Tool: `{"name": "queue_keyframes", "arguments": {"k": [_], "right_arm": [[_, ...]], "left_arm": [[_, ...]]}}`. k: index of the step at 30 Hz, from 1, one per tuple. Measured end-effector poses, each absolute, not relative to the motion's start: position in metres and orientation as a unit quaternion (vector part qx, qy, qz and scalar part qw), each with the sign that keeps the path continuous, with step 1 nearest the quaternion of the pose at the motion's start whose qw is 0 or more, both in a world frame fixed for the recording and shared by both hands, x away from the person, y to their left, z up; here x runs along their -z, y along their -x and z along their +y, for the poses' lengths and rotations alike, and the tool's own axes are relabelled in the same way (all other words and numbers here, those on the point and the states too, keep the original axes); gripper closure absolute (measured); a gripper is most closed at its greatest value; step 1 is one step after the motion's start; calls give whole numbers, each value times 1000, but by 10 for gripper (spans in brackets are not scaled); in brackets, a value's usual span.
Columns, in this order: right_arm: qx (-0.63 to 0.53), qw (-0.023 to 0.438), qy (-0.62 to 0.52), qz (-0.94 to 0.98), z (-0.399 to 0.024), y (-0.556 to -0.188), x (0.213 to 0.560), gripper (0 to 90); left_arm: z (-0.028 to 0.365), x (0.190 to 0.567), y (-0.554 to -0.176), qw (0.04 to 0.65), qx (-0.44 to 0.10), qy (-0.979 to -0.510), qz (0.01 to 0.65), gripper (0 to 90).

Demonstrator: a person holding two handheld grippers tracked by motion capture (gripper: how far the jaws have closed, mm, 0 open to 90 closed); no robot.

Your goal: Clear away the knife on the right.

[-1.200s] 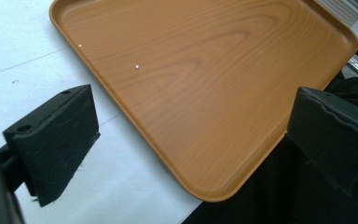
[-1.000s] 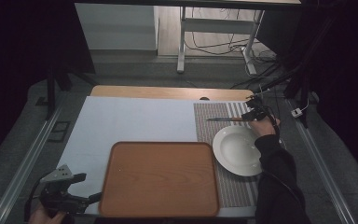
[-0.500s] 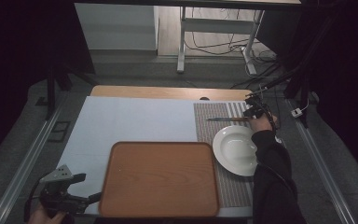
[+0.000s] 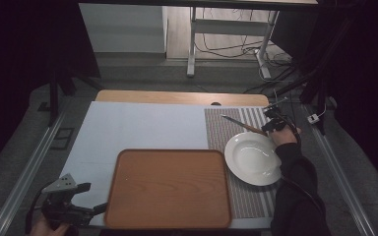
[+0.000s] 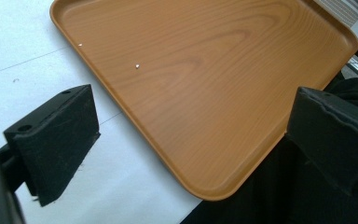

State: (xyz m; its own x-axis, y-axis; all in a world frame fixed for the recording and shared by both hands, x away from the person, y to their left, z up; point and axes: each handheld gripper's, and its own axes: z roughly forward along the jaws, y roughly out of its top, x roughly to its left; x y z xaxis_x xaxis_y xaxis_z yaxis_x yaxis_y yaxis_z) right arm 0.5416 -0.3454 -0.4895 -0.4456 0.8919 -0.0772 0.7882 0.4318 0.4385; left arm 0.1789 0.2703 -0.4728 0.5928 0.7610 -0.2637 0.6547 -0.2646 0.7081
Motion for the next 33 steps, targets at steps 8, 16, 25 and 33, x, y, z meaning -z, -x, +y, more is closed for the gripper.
{"name": "queue_keyframes", "arguments": {"k": [8, 16, 25, 33], "right_arm": [[-169, 111, -497, 844, -346, -528, 487, 900], [-210, 137, -510, 823, -348, -527, 469, 746], [-240, 141, -520, 808, -330, -535, 461, 164], [-223, 149, -498, 825, -306, -540, 471, 0]], "left_arm": [[270, 473, -179, 410, -65, -793, 445, 23], [270, 473, -179, 409, -66, -794, 445, 23], [270, 473, -179, 408, -66, -794, 445, 23], [270, 473, -179, 409, -66, -794, 445, 24]]}}
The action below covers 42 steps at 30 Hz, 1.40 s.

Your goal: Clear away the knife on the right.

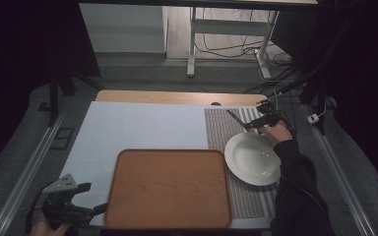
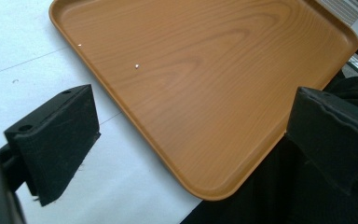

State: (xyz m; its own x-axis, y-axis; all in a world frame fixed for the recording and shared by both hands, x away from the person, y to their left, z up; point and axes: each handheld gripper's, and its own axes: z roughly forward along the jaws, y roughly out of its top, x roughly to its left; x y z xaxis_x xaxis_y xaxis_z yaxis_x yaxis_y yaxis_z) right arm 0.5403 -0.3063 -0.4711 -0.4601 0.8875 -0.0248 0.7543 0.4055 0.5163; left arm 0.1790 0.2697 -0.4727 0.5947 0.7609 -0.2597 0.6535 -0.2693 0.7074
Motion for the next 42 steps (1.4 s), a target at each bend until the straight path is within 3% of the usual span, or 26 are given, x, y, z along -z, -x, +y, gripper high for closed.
{"name": "queue_keyframes", "arguments": {"k": [8, 12, 14, 16, 17, 18, 19, 20, 21, 22, 23, 24, 31, 42], "right_arm": [[-184, 122, -511, 831, -295, -554, 491, 0], [-181, 126, -510, 831, -297, -557, 497, 79], [-183, 135, -502, 835, -300, -557, 500, 191], [-187, 139, -497, 836, -300, -557, 500, 239], [-190, 140, -493, 837, -301, -556, 498, 318], [-198, 138, -473, 848, -301, -555, 496, 454], [-198, 138, -473, 848, -301, -555, 496, 454], [-200, 135, -456, 857, -299, -553, 495, 553], [-200, 135, -456, 857, -299, -553, 495, 553], [-202, 132, -448, 861, -297, -553, 495, 616], [-202, 126, -433, 869, -294, -552, 494, 735], [-200, 126, -428, 873, -293, -551, 494, 768], [-195, 125, -426, 875, -291, -551, 493, 781], [-194, 166, -427, 867, -303, -549, 480, 782]], "left_arm": [[270, 473, -179, 410, -64, -793, 447, 24], [270, 473, -179, 410, -64, -792, 447, 24], [270, 473, -179, 411, -64, -792, 447, 24], [270, 473, -179, 410, -64, -792, 447, 24], [270, 473, -179, 411, -63, -792, 447, 24], [270, 473, -179, 410, -63, -792, 447, 24], [270, 473, -179, 410, -63, -792, 447, 24], [270, 473, -179, 410, -64, -792, 447, 24], [270, 473, -179, 410, -64, -793, 447, 24], [270, 473, -179, 410, -64, -793, 447, 24], [270, 473, -179, 410, -64, -793, 447, 24], [270, 473, -179, 410, -64, -793, 447, 24], [270, 473, -179, 410, -64, -793, 446, 24], [270, 473, -178, 408, -66, -793, 446, 24]]}}
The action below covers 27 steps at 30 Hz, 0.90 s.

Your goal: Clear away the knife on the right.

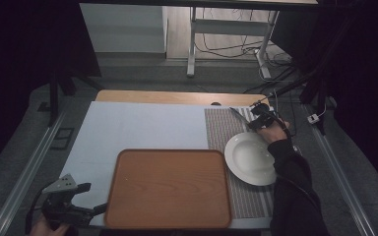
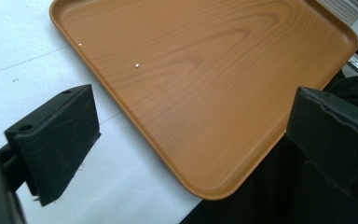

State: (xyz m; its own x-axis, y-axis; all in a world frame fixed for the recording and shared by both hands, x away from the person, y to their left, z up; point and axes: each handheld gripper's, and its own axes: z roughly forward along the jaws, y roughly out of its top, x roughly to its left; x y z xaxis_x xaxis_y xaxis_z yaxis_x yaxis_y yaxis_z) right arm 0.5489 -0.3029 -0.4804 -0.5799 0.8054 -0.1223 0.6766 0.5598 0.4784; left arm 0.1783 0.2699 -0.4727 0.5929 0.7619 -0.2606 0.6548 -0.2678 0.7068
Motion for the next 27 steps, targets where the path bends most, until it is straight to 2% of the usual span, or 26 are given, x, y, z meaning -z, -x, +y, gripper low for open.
{"name": "queue_keyframes", "arguments": {"k": [12, 27], "right_arm": [[-237, 169, -489, 822, -352, -540, 456, 782], [-262, 153, -488, 818, -342, -515, 444, 781]], "left_arm": [[269, 473, -179, 407, -66, -794, 446, 25], [269, 473, -179, 407, -67, -795, 445, 24]]}}
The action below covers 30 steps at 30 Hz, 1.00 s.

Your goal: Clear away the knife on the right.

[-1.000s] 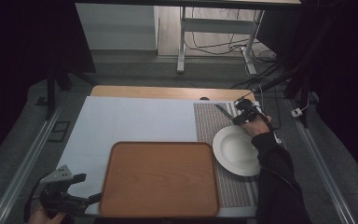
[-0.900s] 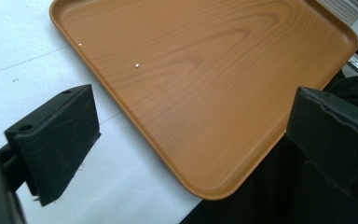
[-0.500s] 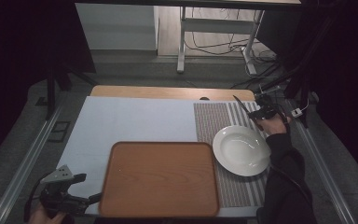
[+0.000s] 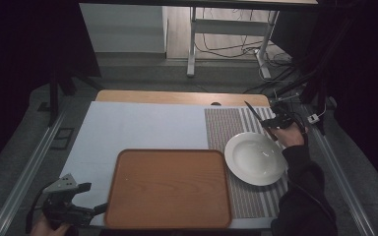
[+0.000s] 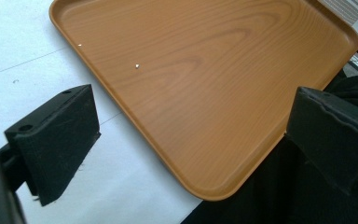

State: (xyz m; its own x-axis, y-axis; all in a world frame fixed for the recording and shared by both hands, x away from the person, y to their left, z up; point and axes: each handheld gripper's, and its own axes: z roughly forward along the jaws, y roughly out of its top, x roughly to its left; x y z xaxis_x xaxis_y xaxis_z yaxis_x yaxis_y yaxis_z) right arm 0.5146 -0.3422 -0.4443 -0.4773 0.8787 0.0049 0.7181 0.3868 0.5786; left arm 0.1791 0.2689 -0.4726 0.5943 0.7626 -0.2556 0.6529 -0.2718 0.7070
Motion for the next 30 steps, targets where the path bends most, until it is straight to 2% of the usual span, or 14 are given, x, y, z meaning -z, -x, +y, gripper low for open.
{"name": "queue_keyframes", "arguments": {"k": [16, 30], "right_arm": [[-264, 141, -458, 837, -317, -482, 447, 781], [-270, 120, -404, 866, -280, -436, 450, 781]], "left_arm": [[269, 472, -179, 406, -68, -795, 445, 24], [268, 472, -180, 405, -68, -796, 445, 24]]}}
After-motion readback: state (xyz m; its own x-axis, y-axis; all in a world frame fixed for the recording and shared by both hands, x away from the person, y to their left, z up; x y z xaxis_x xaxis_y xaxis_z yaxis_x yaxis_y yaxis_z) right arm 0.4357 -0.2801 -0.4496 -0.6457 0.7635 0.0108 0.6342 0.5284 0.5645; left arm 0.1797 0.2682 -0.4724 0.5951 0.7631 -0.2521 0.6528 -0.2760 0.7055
